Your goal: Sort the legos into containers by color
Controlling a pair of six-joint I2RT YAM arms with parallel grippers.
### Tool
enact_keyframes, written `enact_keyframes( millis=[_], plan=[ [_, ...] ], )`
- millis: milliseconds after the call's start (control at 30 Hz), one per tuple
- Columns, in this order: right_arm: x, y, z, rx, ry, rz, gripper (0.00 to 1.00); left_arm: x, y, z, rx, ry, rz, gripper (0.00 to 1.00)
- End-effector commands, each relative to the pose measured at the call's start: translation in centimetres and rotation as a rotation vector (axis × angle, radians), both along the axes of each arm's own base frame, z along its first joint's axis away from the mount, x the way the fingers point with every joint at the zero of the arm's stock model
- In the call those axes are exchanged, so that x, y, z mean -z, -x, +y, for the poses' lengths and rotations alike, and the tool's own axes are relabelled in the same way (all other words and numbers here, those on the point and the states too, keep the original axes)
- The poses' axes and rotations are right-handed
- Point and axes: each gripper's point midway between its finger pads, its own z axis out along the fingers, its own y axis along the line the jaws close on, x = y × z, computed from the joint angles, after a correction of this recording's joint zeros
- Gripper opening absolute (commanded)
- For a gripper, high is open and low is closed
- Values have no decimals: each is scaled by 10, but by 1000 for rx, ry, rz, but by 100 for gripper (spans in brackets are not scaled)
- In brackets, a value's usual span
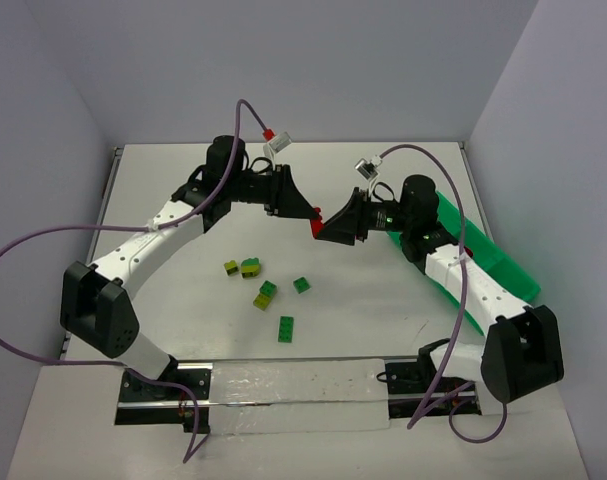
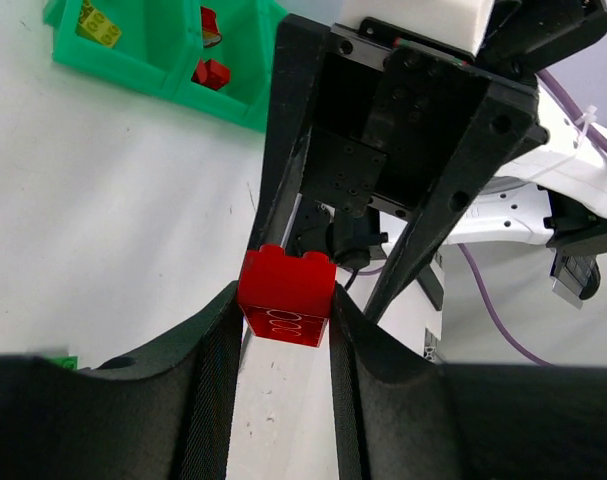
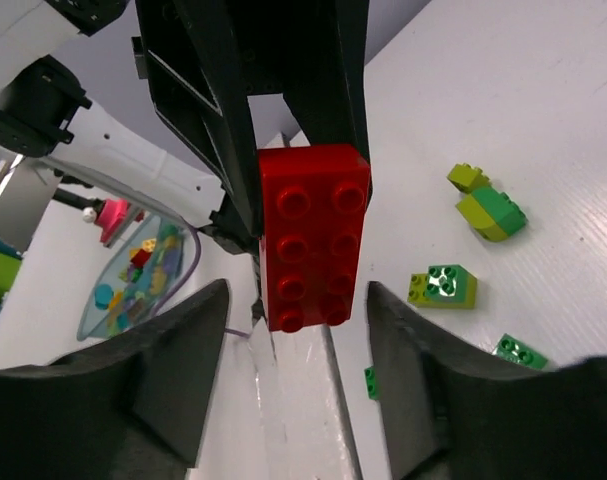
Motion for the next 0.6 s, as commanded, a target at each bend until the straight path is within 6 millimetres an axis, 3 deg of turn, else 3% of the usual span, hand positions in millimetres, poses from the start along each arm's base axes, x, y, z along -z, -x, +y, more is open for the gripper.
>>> enact_keyframes(
  millis=[0,300,333,367,400,433,567],
  plan=[
    [-21,5,8,-74,-70,-45,56,-32,12,1,41,69,-98,0],
    [-20,15,14,-166,-98,-2,20,-33,13,5,20,62,-126,0],
    [-18,15,14,-163,-93,4,17,-34,11,6,7,56,-131,8],
    [-16,13,13,-152,-85,5,15,-34,8,7,-14,44,-135,38],
    [-16,13,13,-141,-77,-4,12,-33,5,7,-33,31,-139,86],
    [-14,10,13,-124,-62,-5,10,-32,1,8,-53,17,-148,98],
    [14,-6,1,5,101,15,3,-32,-5,15,-104,-32,-180,99]
  ],
)
